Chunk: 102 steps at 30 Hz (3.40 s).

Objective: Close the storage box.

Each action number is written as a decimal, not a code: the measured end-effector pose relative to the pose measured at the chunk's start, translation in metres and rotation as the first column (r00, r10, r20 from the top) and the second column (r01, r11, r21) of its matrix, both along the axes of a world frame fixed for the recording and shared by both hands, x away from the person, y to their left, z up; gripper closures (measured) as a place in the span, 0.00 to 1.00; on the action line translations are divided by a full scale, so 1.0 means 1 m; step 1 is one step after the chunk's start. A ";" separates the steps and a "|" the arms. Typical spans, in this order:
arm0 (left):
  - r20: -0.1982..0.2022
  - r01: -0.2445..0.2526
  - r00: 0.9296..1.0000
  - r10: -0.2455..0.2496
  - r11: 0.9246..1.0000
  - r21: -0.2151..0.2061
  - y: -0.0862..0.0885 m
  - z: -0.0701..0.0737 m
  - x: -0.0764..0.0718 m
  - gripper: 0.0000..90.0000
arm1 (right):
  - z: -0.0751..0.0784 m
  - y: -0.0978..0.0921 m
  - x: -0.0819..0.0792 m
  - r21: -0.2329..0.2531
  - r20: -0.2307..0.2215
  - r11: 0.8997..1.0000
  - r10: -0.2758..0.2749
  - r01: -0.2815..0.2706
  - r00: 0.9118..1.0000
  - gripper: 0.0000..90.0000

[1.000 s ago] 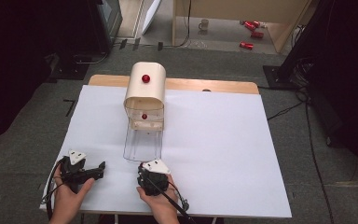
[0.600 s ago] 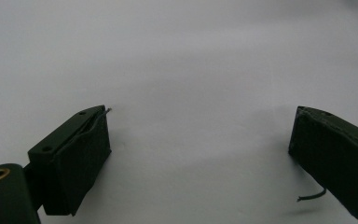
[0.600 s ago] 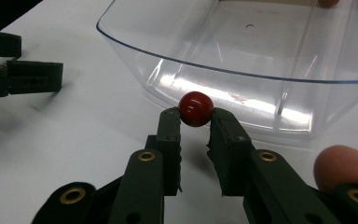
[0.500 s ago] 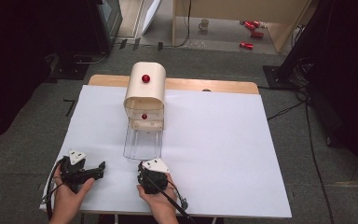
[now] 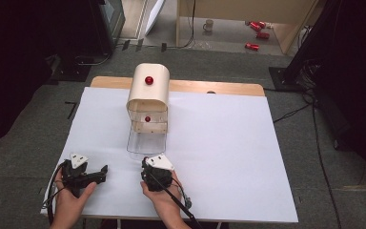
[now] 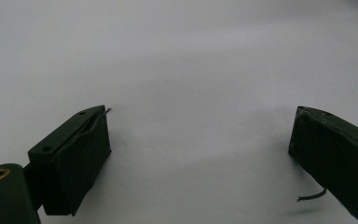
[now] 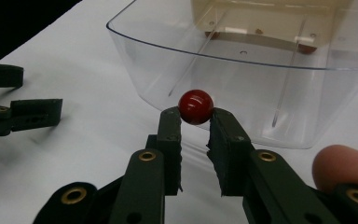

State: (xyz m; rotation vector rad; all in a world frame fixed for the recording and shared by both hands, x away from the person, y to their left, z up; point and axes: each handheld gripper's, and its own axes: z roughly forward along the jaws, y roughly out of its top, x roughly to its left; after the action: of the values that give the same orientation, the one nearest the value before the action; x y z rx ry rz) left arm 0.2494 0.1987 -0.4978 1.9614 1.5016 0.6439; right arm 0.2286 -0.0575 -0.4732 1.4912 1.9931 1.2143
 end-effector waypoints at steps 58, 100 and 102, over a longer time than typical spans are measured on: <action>-0.001 0.001 1.000 -0.001 1.000 -0.001 0.000 0.000 0.000 0.06 | 0.000 -0.001 0.088 -0.038 0.020 0.998 -0.050 0.051 0.999 0.83; -0.001 0.000 1.000 0.000 1.000 0.000 0.000 0.000 0.000 0.06 | 0.010 -0.091 0.068 -0.136 0.008 0.990 0.042 -0.040 0.999 0.03; -0.001 0.000 1.000 0.000 1.000 0.000 0.000 0.000 0.000 0.06 | 0.009 -0.102 0.066 -0.135 0.005 0.991 0.025 -0.024 1.000 0.03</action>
State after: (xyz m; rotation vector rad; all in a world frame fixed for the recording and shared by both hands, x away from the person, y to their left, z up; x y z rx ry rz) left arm 0.2494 0.1987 -0.4978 1.9625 1.5020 0.6430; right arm 0.2941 -0.1595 -0.4639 1.3994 2.0506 1.0698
